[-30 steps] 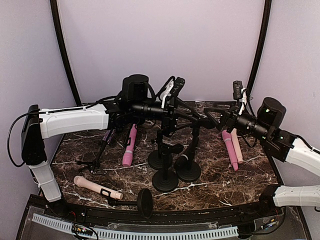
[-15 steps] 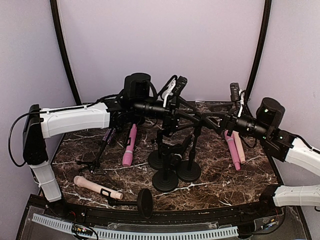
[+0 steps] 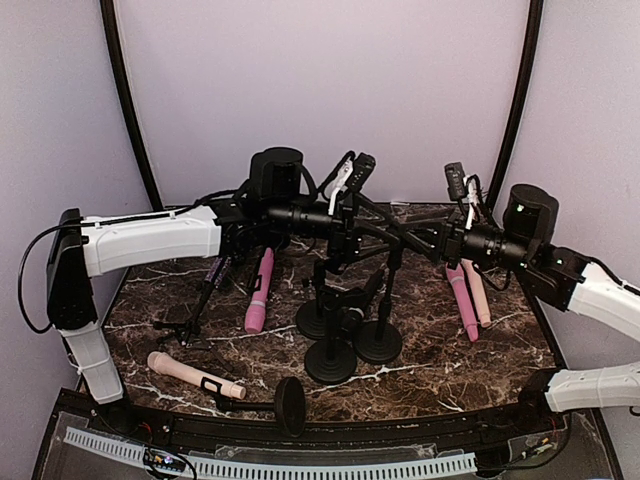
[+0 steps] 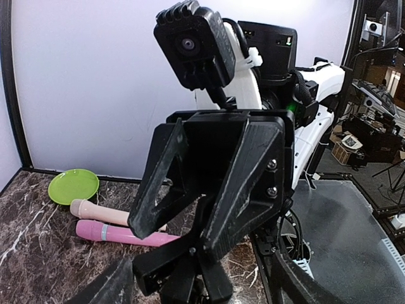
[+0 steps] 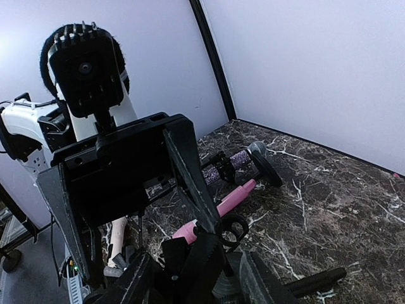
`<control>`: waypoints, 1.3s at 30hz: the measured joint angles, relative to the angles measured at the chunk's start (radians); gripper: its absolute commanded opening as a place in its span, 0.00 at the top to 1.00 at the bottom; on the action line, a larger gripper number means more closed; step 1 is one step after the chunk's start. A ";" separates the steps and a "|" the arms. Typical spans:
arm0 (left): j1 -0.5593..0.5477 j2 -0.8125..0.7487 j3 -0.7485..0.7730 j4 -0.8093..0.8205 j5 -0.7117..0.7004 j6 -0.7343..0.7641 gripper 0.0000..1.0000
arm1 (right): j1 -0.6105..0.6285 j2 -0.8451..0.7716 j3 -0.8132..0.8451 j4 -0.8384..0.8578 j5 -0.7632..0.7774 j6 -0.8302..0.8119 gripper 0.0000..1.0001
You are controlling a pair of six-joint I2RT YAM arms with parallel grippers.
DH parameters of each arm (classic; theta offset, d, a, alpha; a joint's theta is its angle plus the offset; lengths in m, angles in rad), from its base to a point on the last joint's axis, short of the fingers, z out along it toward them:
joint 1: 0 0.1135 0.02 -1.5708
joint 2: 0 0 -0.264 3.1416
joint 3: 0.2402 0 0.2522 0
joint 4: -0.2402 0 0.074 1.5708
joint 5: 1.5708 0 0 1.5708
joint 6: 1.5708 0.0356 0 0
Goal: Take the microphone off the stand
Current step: Adjust the microphone stand.
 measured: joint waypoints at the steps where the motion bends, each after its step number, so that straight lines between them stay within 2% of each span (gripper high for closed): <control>1: 0.000 -0.004 -0.006 0.001 -0.008 0.002 0.24 | 0.000 0.006 0.014 -0.021 0.002 -0.006 0.53; 17: 0.004 -0.177 -0.106 -0.002 -0.097 0.016 0.19 | 0.000 0.088 0.187 -0.254 0.044 -0.051 0.59; 24: 0.008 -0.166 -0.108 -0.003 -0.078 0.016 0.19 | 0.000 0.097 0.209 -0.291 0.023 -0.051 0.59; 32: -0.008 -0.053 -0.024 -0.068 -0.043 0.056 0.17 | 0.000 0.091 0.208 -0.301 -0.004 -0.051 0.58; 37: -0.012 -0.013 0.021 -0.103 -0.044 0.084 0.19 | 0.000 0.089 0.188 -0.315 -0.020 -0.051 0.52; 39: -0.014 -0.003 0.034 -0.109 -0.043 0.088 0.26 | 0.000 0.089 0.174 -0.336 -0.027 -0.050 0.45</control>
